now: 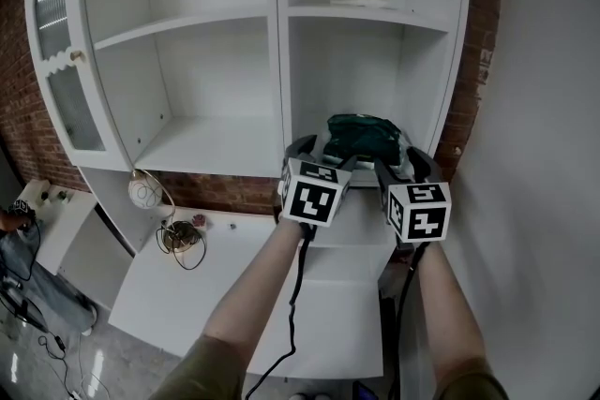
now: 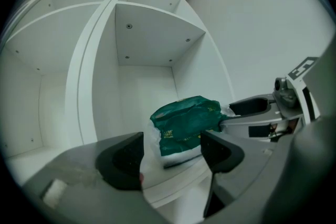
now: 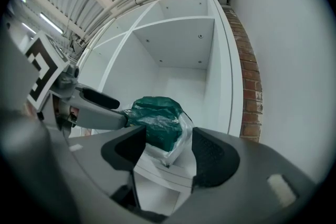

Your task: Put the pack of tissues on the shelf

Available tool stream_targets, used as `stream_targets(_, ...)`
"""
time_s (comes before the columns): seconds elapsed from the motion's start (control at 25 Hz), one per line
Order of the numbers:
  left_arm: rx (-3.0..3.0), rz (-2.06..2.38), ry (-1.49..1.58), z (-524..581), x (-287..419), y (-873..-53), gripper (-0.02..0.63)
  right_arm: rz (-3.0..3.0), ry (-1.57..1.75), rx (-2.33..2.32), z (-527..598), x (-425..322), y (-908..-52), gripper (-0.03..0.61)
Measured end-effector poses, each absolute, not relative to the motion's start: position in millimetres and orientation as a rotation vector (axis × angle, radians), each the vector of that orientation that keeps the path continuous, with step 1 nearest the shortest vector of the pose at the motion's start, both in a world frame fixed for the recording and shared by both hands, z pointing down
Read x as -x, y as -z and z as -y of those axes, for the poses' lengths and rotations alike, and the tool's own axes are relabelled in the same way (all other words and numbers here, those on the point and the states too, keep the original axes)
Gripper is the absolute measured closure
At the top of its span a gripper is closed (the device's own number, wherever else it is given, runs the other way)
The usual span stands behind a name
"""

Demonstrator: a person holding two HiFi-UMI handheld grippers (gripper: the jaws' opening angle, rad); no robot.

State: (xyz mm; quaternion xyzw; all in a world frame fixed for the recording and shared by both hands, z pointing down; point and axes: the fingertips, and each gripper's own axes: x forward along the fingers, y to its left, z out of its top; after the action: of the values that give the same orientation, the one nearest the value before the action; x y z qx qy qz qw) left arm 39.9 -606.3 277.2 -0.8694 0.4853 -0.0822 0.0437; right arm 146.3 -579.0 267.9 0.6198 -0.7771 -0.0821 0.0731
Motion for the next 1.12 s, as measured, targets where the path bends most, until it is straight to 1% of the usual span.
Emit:
stream_targets(0.72,2.651,-1.490,0.250,604,-37,-277,0.258,2.344,0.119,-1.877,568,-147,-278,0.298)
stream_targets(1.12,2.636,-1.483,0.215,597,-34,-270,0.258,2.342,0.172,-1.971,557,-158,-271,0.293)
